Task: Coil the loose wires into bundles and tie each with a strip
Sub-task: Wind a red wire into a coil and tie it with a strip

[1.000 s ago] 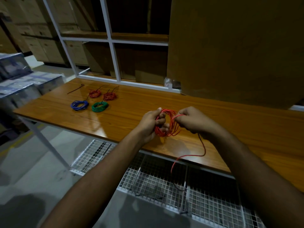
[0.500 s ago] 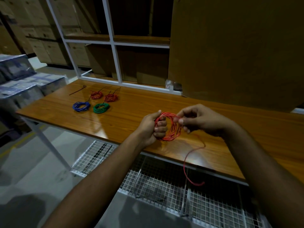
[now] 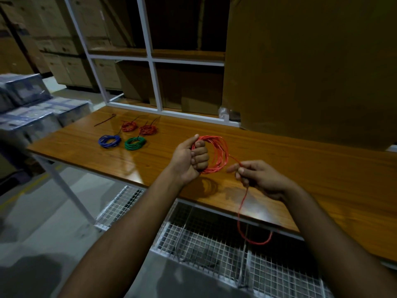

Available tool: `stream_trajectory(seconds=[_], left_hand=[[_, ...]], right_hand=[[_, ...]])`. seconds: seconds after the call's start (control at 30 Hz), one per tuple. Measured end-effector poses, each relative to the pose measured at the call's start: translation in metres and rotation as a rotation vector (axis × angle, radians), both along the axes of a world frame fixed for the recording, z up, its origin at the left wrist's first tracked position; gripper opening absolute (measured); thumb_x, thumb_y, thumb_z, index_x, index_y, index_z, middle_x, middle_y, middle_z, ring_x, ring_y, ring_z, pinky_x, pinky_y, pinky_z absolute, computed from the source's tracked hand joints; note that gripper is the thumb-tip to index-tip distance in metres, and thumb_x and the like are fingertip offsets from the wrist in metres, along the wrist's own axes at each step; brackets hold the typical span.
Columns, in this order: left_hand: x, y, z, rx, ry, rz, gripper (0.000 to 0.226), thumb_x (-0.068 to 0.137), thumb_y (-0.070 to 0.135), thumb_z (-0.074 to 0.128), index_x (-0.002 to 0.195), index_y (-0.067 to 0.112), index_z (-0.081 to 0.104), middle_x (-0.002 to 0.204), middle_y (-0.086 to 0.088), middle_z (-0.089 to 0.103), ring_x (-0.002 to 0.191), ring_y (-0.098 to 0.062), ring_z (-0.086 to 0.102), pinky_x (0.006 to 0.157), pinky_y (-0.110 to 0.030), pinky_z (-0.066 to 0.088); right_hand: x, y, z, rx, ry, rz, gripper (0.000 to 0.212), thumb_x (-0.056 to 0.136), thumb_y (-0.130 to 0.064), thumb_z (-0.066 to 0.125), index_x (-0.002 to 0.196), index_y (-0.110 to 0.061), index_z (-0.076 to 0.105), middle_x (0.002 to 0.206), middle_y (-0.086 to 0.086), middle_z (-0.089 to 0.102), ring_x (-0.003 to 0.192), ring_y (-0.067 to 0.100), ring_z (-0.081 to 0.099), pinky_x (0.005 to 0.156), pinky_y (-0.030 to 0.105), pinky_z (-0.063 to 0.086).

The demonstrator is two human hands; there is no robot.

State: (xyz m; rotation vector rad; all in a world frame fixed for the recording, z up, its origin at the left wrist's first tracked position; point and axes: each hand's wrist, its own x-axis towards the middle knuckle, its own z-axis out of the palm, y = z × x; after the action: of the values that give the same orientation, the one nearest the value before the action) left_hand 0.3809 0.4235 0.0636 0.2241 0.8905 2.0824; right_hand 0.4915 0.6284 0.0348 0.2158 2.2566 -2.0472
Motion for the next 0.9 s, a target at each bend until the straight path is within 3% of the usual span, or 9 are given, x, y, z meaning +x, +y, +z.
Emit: stream_trajectory(seconds=[0.07,0.13,0.2,0.27,0.33,0.47,0.6,0.73,0.9], left_hand=[[-0.007,-0.001,-0.001,-0.032,0.025,0.074,0.039,0.104,0.035,0.039,0.068,0.020,0.044,0.045,0.009,0.031,0.035,-0.005,0.028,0.036,-0.018,0.018],[-0.012,0.000,-0.002,-0.054,0.048,0.107,0.040,0.105,0.036,0.039,0.069,0.020,0.045,0.046,0.009,0.031,0.035,-0.005,0.028,0.034,-0.018,0.020],[-0.013,0.005,-0.003,-0.072,0.059,0.129,0.040,0.105,0.036,0.039,0.069,0.020,0.045,0.045,0.009,0.032,0.034,-0.005,0.028,0.033,-0.018,0.020],[-0.012,0.010,-0.003,-0.091,0.066,0.144,0.040,0.105,0.036,0.038,0.069,0.020,0.044,0.045,0.009,0.031,0.034,-0.005,0.027,0.034,-0.018,0.019],[-0.011,0.016,-0.005,-0.106,0.076,0.151,0.041,0.105,0.036,0.037,0.069,0.020,0.044,0.046,0.008,0.030,0.034,-0.006,0.027,0.034,-0.019,0.019],[-0.008,0.023,-0.009,-0.111,0.074,0.121,0.040,0.105,0.036,0.038,0.070,0.020,0.045,0.046,0.008,0.031,0.035,-0.006,0.029,0.034,-0.018,0.023],[-0.005,0.024,-0.010,-0.067,0.018,0.102,0.040,0.105,0.036,0.038,0.069,0.019,0.046,0.046,0.009,0.031,0.035,-0.005,0.028,0.034,-0.017,0.021],[-0.004,0.022,-0.009,-0.034,-0.012,0.088,0.042,0.105,0.036,0.037,0.068,0.019,0.046,0.045,0.009,0.031,0.034,-0.004,0.028,0.033,-0.017,0.019],[-0.007,0.020,-0.006,-0.014,-0.010,0.106,0.041,0.104,0.036,0.038,0.068,0.019,0.046,0.046,0.009,0.032,0.034,-0.005,0.029,0.035,-0.017,0.020]], right_hand=[[0.006,-0.019,-0.009,-0.139,-0.019,-0.158,0.019,0.101,-0.010,0.051,0.113,0.003,0.061,0.073,0.009,0.061,0.054,0.012,0.059,0.050,0.025,0.050],[0.009,-0.039,-0.017,-0.059,-0.007,-0.339,0.015,0.097,-0.012,0.060,0.106,0.000,0.057,0.062,0.011,0.061,0.041,0.015,0.058,0.038,0.024,0.046],[0.008,-0.053,-0.020,0.324,-0.001,-0.385,0.016,0.096,-0.019,0.064,0.098,-0.005,0.060,0.061,0.010,0.065,0.040,0.017,0.057,0.036,0.024,0.043],[0.008,-0.063,-0.013,0.851,-0.052,-0.211,0.017,0.095,-0.028,0.064,0.100,-0.013,0.067,0.077,0.009,0.072,0.066,0.023,0.068,0.057,0.030,0.054],[0.010,-0.073,-0.001,1.046,-0.062,-0.017,0.023,0.090,-0.029,0.068,0.110,-0.017,0.067,0.087,0.005,0.073,0.082,0.021,0.068,0.072,0.031,0.054],[0.010,-0.079,0.014,0.743,0.065,-0.007,0.025,0.081,-0.026,0.080,0.102,-0.022,0.067,0.070,-0.006,0.070,0.057,0.002,0.062,0.057,0.027,0.050],[0.007,-0.072,0.006,0.850,0.377,-0.248,0.014,0.085,-0.021,0.073,0.082,-0.027,0.060,0.066,-0.013,0.060,0.062,0.003,0.058,0.056,0.024,0.046],[0.008,-0.062,-0.002,0.638,0.469,-0.445,0.026,0.085,-0.020,0.076,0.094,-0.025,0.052,0.072,-0.007,0.059,0.062,0.006,0.056,0.055,0.027,0.047],[0.009,-0.058,-0.005,0.817,0.597,-0.245,0.006,0.088,-0.014,0.072,0.090,-0.019,0.073,0.089,-0.008,0.067,0.079,0.000,0.061,0.071,0.026,0.054]])
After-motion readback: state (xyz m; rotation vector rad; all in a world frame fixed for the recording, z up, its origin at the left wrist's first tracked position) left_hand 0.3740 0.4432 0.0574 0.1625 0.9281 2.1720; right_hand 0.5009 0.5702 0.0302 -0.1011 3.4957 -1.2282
